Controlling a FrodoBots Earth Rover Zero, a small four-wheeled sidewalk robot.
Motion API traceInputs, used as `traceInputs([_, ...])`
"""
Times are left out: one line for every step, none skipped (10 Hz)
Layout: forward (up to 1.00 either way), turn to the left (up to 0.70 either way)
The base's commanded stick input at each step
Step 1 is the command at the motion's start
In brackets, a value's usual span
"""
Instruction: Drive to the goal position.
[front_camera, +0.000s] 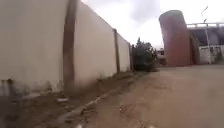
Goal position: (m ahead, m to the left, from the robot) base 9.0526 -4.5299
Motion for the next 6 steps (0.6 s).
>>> traceInputs([0.0,-1.0])
traceInputs([0.0,-1.0])
traceInputs([0.0,-1.0])
traceInputs([0.0,-1.0])
traceInputs([0.0,-1.0])
traceInputs([0.0,-1.0])
